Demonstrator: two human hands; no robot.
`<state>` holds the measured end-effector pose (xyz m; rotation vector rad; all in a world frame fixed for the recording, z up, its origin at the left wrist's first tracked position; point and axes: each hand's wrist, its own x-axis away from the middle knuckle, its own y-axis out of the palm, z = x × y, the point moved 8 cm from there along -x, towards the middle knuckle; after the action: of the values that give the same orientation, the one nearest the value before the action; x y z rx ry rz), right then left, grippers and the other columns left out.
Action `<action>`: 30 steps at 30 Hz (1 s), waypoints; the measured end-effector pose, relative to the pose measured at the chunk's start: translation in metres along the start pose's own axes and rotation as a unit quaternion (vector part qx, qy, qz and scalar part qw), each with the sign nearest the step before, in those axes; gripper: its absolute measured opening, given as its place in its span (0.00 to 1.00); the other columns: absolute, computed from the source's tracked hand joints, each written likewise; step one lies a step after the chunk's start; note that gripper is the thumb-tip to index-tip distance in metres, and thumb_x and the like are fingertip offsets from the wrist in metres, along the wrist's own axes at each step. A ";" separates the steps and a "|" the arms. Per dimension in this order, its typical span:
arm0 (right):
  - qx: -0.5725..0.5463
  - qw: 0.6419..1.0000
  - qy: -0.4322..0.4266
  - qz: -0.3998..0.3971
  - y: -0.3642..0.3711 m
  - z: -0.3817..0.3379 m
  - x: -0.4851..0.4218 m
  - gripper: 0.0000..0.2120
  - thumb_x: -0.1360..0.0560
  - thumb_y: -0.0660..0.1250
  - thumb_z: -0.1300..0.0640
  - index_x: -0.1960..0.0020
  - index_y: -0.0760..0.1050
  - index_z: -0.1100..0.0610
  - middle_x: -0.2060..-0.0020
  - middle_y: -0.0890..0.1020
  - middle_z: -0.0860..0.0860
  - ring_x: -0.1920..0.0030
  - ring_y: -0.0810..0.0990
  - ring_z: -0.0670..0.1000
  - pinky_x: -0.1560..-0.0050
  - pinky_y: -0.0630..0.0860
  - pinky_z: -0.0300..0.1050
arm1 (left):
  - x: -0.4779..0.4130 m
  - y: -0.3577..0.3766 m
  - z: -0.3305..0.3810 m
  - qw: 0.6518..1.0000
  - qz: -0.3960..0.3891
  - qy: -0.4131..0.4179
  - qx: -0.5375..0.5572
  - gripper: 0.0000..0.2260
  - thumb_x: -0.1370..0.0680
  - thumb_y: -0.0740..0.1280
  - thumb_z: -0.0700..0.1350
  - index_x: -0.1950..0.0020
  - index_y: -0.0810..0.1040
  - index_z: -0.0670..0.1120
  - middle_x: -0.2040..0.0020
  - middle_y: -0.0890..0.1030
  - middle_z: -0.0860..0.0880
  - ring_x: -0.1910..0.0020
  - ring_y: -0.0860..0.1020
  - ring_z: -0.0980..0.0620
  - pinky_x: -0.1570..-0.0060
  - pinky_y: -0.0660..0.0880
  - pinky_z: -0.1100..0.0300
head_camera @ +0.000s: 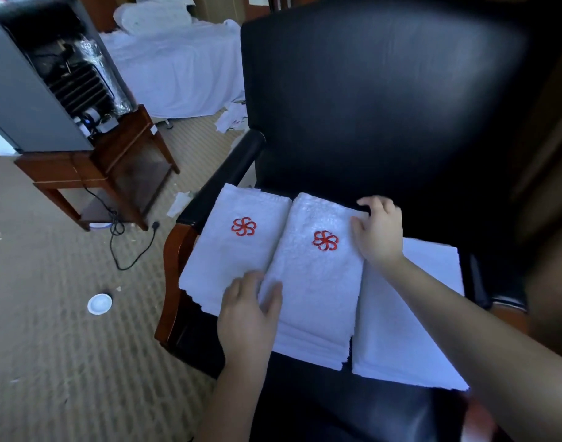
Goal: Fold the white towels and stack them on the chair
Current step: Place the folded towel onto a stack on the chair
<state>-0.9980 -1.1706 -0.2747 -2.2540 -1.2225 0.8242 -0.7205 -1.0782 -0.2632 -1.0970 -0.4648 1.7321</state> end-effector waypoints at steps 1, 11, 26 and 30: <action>0.017 0.998 -0.063 0.023 -0.003 -0.015 0.005 0.14 0.25 0.66 0.63 0.40 0.76 0.59 0.40 0.75 0.56 0.39 0.71 0.57 0.44 0.67 0.43 | -0.006 0.003 0.012 0.997 -0.006 0.066 0.027 0.13 0.24 0.70 0.51 0.45 0.80 0.45 0.55 0.79 0.50 0.55 0.76 0.52 0.62 0.74 0.61; 0.198 0.933 -0.120 -0.275 0.087 -0.022 0.032 0.25 0.17 0.46 0.45 0.21 0.48 0.45 0.21 0.46 0.47 0.22 0.41 0.53 0.25 0.35 0.51 | -0.007 0.111 0.022 0.950 -0.254 0.171 -0.064 0.30 0.22 0.42 0.59 0.20 0.53 0.51 0.20 0.51 0.54 0.21 0.45 0.55 0.24 0.40 0.57; 0.163 0.941 -0.095 -0.283 0.096 -0.005 0.032 0.24 0.17 0.47 0.46 0.21 0.49 0.44 0.21 0.47 0.45 0.22 0.40 0.49 0.25 0.34 0.49 | -0.005 0.125 0.028 0.943 -0.280 0.159 -0.085 0.34 0.25 0.38 0.60 0.20 0.52 0.49 0.20 0.50 0.52 0.21 0.44 0.53 0.26 0.34 0.59; 0.146 0.936 -0.081 -0.310 0.079 -0.014 0.031 0.25 0.17 0.50 0.45 0.21 0.50 0.45 0.21 0.48 0.46 0.22 0.41 0.50 0.25 0.36 0.50 | -0.011 0.112 0.035 0.921 -0.313 0.199 -0.118 0.39 0.29 0.32 0.63 0.20 0.46 0.49 0.20 0.45 0.52 0.22 0.40 0.53 0.28 0.32 0.60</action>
<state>-0.9285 -1.1863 -0.3231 -1.4521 -1.6357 0.8705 -0.8092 -1.1298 -0.3210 -1.2595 -0.6859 0.8806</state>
